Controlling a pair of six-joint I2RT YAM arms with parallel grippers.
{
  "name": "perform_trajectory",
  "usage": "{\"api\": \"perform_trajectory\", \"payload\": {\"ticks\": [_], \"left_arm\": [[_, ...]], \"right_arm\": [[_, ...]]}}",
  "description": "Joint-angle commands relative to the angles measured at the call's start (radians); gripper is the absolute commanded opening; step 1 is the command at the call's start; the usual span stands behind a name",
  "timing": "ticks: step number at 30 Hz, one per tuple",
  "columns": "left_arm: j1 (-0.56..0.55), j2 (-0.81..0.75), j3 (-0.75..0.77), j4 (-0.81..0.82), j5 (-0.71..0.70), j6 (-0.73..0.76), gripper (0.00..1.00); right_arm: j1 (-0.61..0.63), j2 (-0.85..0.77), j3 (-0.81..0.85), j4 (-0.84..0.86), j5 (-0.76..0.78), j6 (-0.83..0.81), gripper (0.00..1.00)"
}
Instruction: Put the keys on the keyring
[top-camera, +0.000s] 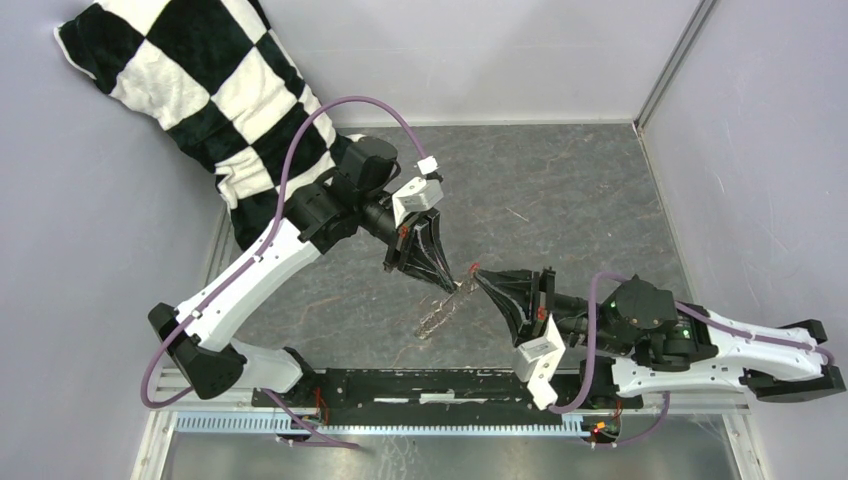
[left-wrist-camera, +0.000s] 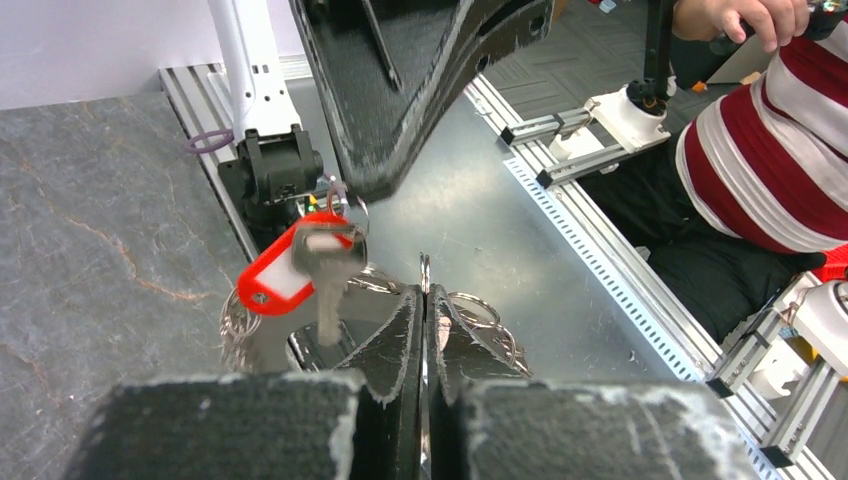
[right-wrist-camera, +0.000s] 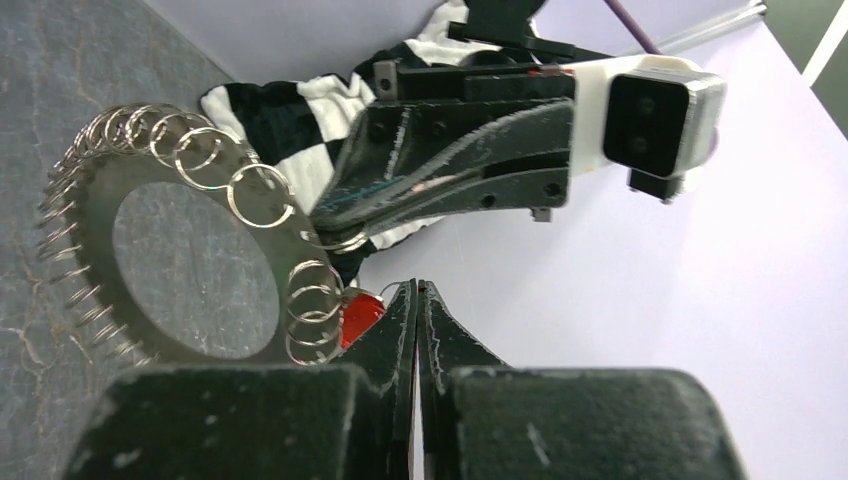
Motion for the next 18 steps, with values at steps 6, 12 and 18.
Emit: {"api": "perform_trajectory", "payload": {"ticks": [6, 12, 18], "left_arm": [[-0.002, -0.049, -0.018, 0.169, 0.084, -0.112, 0.02], [0.0, -0.057, -0.036, 0.193, 0.104, -0.14, 0.02], [0.001, -0.062, -0.056, 0.227, 0.103, -0.169, 0.02]], "right_arm": [[-0.004, 0.04, 0.016, -0.023, -0.088, 0.018, 0.01], [-0.004, 0.023, 0.006, -0.015, -0.089, 0.026, 0.01], [-0.005, 0.004, -0.011, -0.006, -0.088, 0.029, 0.01]]}}
